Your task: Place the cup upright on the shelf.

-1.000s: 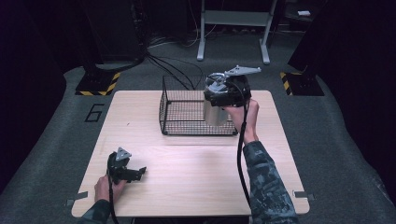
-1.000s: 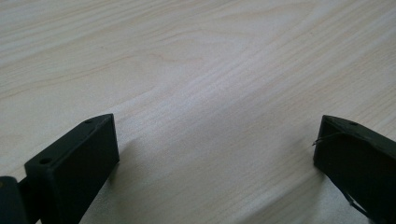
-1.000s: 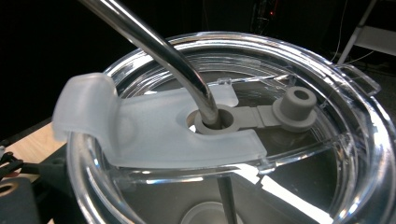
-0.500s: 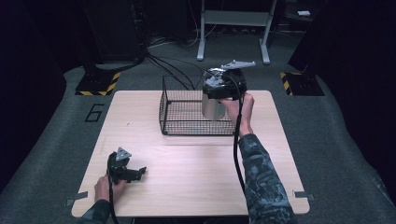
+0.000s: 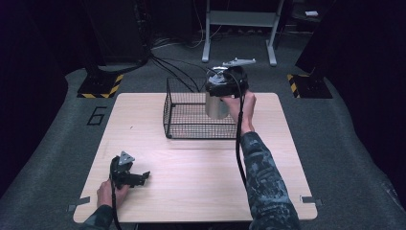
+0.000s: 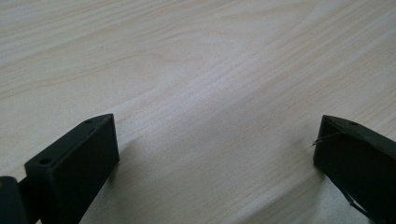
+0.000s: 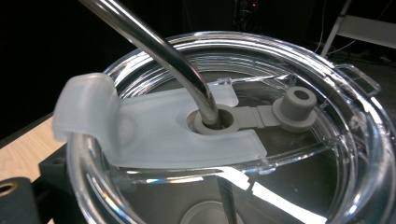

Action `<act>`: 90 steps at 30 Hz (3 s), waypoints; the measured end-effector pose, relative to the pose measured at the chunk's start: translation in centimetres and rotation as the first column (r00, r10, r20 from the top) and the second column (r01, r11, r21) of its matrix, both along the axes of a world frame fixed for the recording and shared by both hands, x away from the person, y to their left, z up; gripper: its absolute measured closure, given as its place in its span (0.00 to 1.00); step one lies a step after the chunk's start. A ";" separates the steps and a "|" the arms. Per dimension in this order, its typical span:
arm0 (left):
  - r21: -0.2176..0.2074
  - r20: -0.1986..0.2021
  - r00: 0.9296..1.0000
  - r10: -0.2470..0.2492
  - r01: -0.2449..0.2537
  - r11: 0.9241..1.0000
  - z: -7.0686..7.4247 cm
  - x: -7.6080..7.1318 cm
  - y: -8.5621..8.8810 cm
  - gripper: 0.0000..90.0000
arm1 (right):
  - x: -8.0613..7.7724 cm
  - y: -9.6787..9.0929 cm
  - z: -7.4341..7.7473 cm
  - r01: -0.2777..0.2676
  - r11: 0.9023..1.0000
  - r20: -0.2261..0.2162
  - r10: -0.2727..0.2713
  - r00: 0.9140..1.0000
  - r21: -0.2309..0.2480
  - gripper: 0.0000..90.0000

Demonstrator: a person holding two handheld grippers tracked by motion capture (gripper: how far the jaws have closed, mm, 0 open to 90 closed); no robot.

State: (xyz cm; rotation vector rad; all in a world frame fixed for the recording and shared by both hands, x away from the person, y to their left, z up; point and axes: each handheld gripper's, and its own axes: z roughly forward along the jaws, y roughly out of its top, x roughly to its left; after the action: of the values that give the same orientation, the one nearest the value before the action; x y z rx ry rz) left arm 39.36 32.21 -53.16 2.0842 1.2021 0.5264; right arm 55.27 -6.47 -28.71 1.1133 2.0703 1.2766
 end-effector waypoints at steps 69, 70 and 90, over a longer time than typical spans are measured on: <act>-0.009 -0.003 1.000 0.005 -0.005 1.000 0.0 0.0 -0.1 0.00 | 7.0 3.9 -12.0 0.108 0.993 -0.151 -0.115 0.982 -0.052 0.04; -0.008 -0.003 1.000 0.004 -0.004 1.000 0.0 0.0 -0.1 0.00 | 7.0 3.8 -12.0 0.094 0.994 -0.143 -0.103 0.984 -0.062 0.04; -0.008 -0.001 1.000 0.007 -0.007 1.000 0.0 0.0 -0.1 0.00 | 5.1 3.3 -12.7 0.050 0.995 -0.102 -0.059 0.993 -0.086 0.03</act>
State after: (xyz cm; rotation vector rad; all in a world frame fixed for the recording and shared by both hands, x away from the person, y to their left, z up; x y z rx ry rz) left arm 39.33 32.14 -53.19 2.0746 1.2107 0.5224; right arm 60.42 -3.18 -41.37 1.2142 2.1329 1.1179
